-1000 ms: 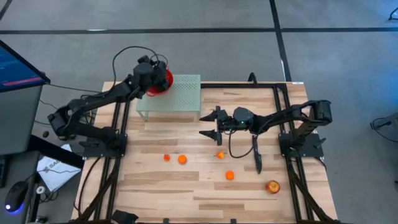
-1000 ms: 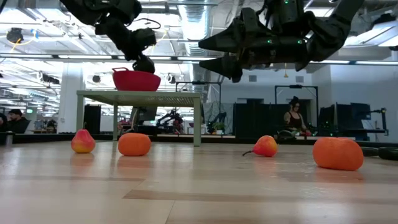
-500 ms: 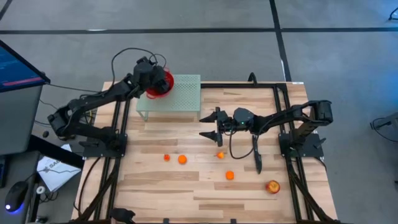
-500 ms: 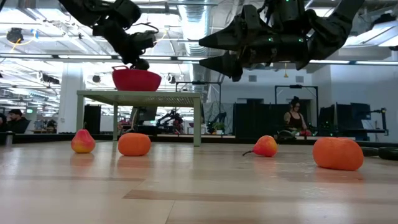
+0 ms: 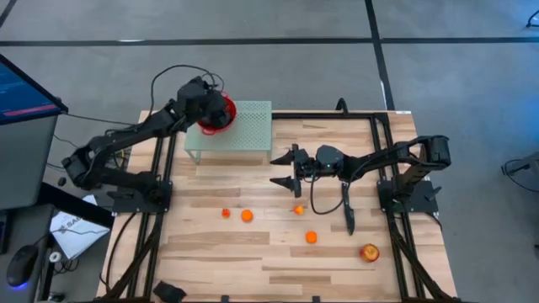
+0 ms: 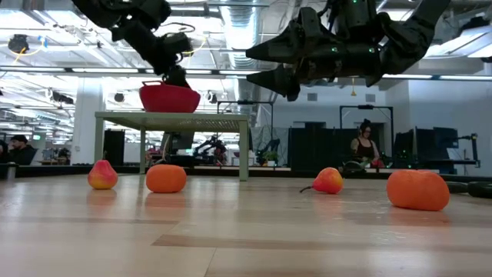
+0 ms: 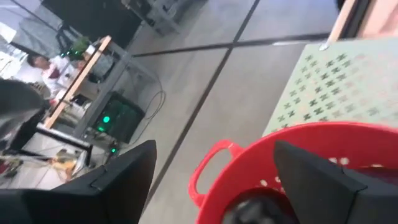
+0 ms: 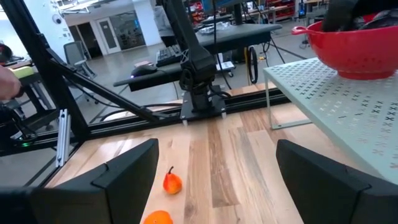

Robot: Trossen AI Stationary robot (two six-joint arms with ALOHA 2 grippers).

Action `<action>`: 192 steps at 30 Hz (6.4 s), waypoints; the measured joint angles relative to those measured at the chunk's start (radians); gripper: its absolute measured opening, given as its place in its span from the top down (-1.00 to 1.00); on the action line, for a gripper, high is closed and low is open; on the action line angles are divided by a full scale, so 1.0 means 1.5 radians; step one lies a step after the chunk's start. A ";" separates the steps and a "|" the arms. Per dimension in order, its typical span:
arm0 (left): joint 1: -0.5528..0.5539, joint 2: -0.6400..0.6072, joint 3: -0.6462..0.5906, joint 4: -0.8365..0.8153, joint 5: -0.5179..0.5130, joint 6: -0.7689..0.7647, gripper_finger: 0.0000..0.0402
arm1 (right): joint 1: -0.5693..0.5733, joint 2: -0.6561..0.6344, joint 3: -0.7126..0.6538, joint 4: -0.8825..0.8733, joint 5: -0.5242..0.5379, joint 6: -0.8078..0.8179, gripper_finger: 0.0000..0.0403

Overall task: Pick & Place Fruit
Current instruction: Put the right red and yellow pear into the red strainer bowl

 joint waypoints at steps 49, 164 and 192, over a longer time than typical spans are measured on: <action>-0.561 -0.145 -0.337 0.215 -0.019 -0.545 -0.56 | 0.114 0.388 0.675 -1.301 -0.065 -0.305 0.17; -0.564 -0.145 -0.337 0.220 0.000 -0.540 -0.56 | 0.181 0.226 0.446 -1.366 -0.038 0.147 0.62; -0.565 -0.145 -0.337 0.217 0.003 -0.540 -0.56 | 0.133 0.212 0.357 -1.344 -0.013 -0.035 0.27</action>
